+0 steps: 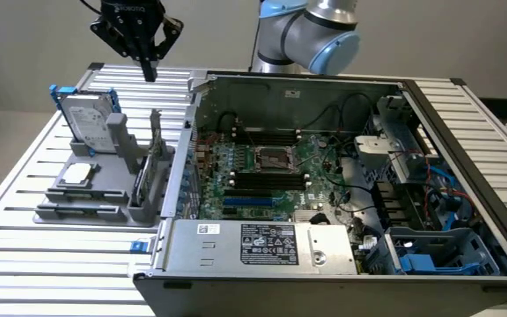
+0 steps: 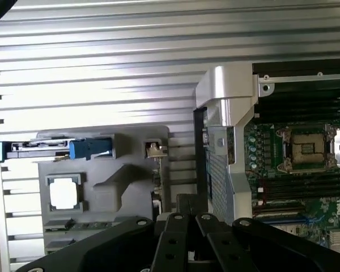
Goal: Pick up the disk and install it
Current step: 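Reach for the disk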
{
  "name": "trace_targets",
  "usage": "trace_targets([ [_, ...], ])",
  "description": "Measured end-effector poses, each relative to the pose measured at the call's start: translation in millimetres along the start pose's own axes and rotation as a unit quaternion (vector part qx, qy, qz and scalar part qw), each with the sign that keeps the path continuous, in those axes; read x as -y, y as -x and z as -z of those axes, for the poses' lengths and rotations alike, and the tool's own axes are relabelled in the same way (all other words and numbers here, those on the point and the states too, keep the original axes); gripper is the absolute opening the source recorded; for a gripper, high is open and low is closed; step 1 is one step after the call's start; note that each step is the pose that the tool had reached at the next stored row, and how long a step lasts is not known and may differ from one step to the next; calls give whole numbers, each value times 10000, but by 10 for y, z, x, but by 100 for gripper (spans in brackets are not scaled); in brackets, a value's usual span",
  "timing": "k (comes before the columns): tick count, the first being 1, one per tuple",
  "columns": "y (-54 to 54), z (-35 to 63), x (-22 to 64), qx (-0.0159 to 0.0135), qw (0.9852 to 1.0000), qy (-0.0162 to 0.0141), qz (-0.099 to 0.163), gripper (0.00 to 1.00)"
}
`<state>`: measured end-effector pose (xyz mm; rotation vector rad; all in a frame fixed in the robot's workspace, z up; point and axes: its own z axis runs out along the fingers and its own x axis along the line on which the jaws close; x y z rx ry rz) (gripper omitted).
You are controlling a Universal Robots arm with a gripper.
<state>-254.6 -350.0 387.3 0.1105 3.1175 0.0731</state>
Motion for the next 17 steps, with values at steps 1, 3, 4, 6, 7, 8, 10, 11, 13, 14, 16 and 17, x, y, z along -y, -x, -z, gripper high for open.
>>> trace_targets([
  [1,-45,1,-10,0,10000,-2,1,11],
  [3,-137,1,-30,0,10000,-5,0,11],
  [4,-186,1,-41,0,10000,-7,1,11],
  [6,-279,1,-62,0,10000,-13,1,11],
  [7,-322,1,-71,1,10000,-17,0,11],
  [8,-371,0,-81,1,10000,-21,1,11],
  [10,-463,-1,-101,2,10000,-31,1,11],
  [11,-509,-2,-111,2,10000,-36,1,11],
  [13,-600,-4,-130,3,10000,-49,2,11],
  [14,-646,-4,-139,4,10000,-56,1,11],
  [16,-740,-7,-158,5,10000,-74,2,11],
  [17,-786,-9,-168,6,10000,-84,2,11],
])
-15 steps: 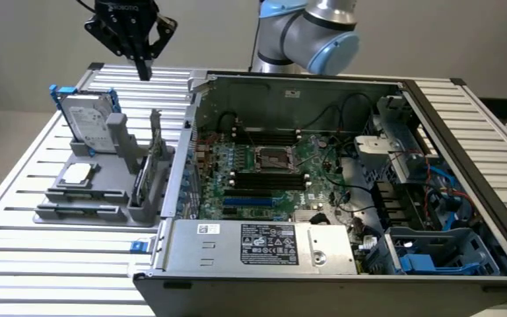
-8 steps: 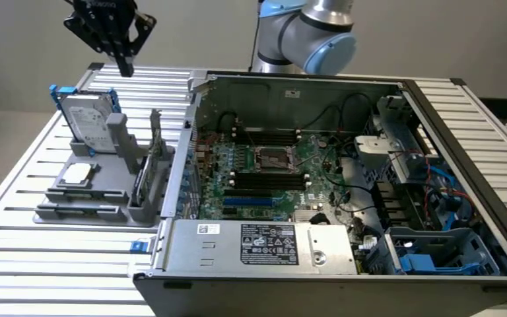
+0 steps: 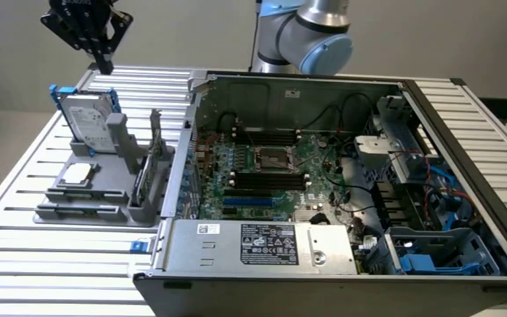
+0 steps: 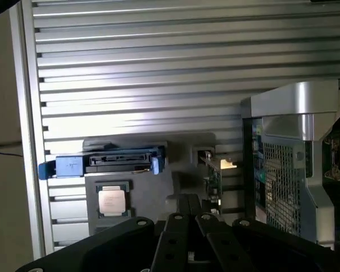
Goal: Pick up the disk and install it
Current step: 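Reach for the disk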
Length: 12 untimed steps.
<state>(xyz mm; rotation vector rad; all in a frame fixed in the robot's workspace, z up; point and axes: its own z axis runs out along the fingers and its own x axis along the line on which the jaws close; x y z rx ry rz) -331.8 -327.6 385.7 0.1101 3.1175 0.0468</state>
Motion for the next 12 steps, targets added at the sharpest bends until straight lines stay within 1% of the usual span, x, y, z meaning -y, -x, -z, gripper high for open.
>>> trace_targets([
  [4,-183,-6,-38,3,10000,-43,1,11],
  [9,-418,-16,-83,5,9999,-107,2,11],
  [10,-463,-17,-92,3,9999,-118,2,11],
  [12,-550,-17,-108,-5,9999,-129,3,11],
])
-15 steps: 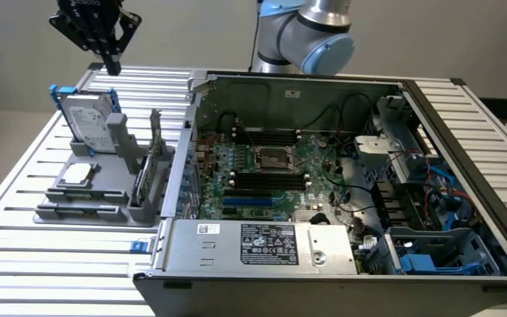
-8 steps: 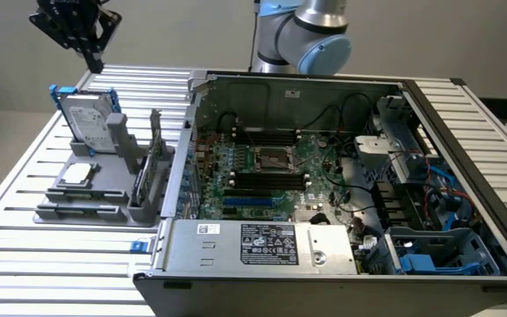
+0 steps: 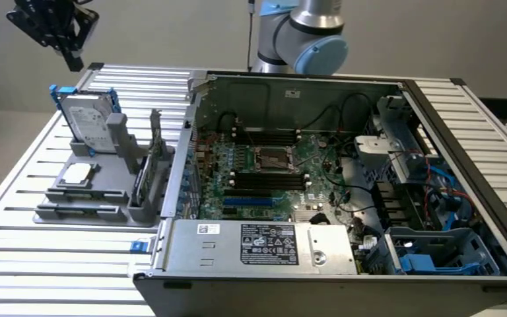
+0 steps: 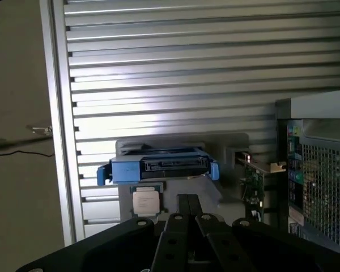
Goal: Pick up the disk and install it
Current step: 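Reach for the disk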
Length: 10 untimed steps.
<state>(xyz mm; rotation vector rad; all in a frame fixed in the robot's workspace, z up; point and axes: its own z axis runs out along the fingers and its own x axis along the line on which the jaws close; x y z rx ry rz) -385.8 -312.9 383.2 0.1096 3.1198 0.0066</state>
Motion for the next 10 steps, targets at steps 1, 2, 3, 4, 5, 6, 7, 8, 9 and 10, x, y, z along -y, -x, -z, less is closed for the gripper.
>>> trace_targets([
  [1,-39,0,-8,-6,10000,-4,0,11],
  [2,-77,1,-17,-14,10000,-7,0,11],
  [3,-114,2,-28,-24,10000,-9,-1,11],
  [4,-148,2,-38,-36,10000,-10,0,11],
  [5,-179,3,-48,-52,10000,-11,0,11],
  [6,-208,4,-57,-71,10000,-13,0,11],
  [7,-234,4,-65,-90,10000,-14,0,11],
  [8,-263,4,-70,-104,9999,-15,0,11],
  [9,-264,3,-70,-111,9999,-16,0,11],
  [10,-264,4,-70,-112,9999,-16,0,11],
])
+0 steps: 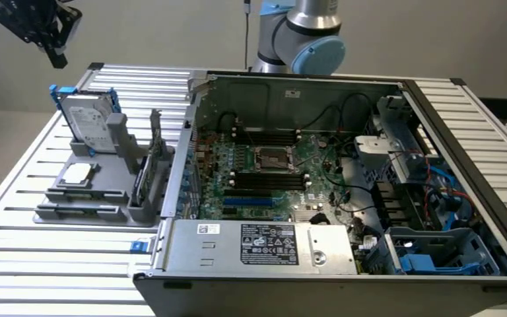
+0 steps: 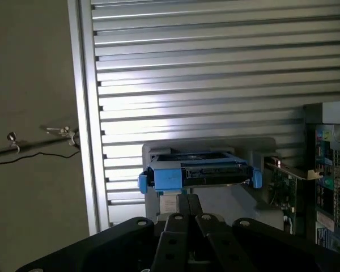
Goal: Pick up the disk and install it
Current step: 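Reach for the disk, then pick up the disk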
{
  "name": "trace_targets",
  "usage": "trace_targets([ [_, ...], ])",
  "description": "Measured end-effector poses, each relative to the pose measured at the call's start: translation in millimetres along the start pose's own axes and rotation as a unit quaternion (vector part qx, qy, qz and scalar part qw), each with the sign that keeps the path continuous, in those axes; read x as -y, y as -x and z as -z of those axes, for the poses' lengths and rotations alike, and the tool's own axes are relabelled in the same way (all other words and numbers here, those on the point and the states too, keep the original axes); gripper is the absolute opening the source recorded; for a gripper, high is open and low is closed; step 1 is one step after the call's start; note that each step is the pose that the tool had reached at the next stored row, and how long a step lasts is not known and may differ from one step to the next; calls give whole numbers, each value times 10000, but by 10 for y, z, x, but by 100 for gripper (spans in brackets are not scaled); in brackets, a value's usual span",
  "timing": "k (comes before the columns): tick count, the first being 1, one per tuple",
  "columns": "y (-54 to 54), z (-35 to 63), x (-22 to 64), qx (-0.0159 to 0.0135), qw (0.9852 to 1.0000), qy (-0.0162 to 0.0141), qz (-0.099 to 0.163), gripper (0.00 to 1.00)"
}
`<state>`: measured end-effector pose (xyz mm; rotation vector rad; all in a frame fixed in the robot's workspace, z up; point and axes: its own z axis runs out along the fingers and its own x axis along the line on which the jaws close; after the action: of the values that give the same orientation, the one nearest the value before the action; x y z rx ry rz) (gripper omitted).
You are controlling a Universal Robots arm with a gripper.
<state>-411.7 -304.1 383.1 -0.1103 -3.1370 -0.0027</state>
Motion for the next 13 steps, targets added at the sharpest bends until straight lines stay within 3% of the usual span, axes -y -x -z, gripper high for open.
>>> trace_targets([
  [13,-1,-2,0,-1,10000,0,0,11],
])
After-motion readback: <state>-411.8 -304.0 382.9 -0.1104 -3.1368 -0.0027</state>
